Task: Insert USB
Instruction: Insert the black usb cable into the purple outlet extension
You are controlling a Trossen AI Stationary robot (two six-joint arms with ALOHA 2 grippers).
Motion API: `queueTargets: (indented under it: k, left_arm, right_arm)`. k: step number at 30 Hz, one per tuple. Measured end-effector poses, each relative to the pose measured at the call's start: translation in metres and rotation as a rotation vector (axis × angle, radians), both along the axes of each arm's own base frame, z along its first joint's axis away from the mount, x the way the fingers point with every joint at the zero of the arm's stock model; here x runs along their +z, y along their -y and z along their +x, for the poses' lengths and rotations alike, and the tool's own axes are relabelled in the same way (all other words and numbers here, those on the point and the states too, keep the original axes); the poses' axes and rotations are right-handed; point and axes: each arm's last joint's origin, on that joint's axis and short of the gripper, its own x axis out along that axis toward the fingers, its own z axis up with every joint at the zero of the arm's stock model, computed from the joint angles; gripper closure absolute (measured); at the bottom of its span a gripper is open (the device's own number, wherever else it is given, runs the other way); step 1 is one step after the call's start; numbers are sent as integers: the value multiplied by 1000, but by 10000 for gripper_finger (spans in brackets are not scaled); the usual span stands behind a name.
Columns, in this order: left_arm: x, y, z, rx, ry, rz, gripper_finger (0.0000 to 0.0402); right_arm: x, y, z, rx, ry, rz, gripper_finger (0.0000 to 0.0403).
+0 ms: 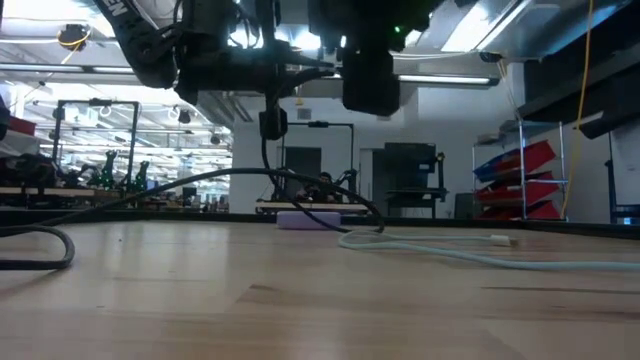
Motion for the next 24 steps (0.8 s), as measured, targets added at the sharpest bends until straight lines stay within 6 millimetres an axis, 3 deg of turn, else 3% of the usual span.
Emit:
queueTargets:
  k: [12, 24]
  left_arm:
    - [1, 7, 1, -98, 6, 3, 400]
    - [1, 8, 1, -110, 6, 5, 400]
  right_arm:
    - [-3, 6, 0, 11, -52, 2, 305]
    - [-4, 3, -1, 38, -71, 10, 393]
